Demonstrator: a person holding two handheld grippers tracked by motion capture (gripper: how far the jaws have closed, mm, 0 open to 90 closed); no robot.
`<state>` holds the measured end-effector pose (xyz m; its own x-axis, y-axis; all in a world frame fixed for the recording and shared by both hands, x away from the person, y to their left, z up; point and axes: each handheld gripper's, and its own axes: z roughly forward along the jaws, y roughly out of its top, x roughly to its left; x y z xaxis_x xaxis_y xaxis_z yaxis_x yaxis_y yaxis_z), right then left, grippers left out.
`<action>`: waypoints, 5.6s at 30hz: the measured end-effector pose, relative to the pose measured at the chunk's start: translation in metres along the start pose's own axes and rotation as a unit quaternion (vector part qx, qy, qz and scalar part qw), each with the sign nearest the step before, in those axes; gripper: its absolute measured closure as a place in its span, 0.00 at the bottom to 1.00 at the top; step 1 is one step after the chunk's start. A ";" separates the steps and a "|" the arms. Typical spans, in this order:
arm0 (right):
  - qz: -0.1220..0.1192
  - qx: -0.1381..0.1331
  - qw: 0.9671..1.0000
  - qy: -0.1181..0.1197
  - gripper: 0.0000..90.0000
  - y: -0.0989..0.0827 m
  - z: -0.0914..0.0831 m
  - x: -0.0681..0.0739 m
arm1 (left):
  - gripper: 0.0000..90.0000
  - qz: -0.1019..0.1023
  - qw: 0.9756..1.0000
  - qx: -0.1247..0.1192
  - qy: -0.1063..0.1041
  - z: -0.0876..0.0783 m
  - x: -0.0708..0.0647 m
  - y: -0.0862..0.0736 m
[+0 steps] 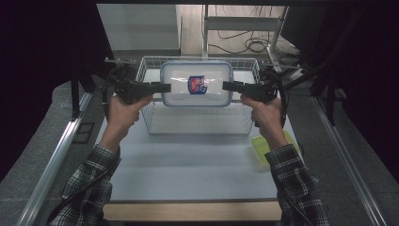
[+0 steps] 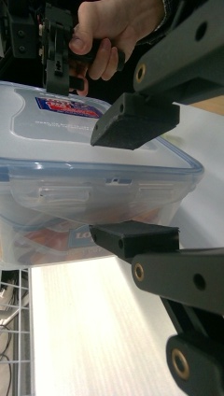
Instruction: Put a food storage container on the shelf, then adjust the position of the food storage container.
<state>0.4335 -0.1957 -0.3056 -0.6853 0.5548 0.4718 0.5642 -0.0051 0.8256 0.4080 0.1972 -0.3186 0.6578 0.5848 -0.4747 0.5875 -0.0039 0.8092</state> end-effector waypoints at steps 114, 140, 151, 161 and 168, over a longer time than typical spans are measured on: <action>-0.186 0.050 0.976 -0.105 0.04 -0.128 -0.027 0.024 | 0.12 0.160 0.982 0.064 0.074 -0.006 -0.043 -0.164; -0.189 0.078 0.970 -0.132 0.00 -0.202 -0.036 0.022 | 0.03 0.163 0.978 0.059 0.118 -0.023 -0.030 -0.237; -0.201 0.101 0.965 -0.136 0.00 -0.231 -0.035 0.020 | 0.02 0.185 0.968 0.093 0.140 -0.015 -0.031 -0.255; -0.175 0.117 0.965 -0.154 0.00 -0.235 -0.035 0.008 | 0.02 0.193 0.964 0.103 0.152 -0.011 -0.026 -0.262; -0.145 0.109 0.967 -0.179 0.06 -0.222 -0.048 -0.004 | 0.02 0.181 0.967 0.096 0.149 -0.013 -0.021 -0.262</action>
<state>0.2886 -0.2369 -0.4754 -0.6485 0.7588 0.0604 0.4825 0.3484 0.8036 0.2341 0.1971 -0.5165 0.6884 0.7248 -0.0289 0.4404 -0.3860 0.8106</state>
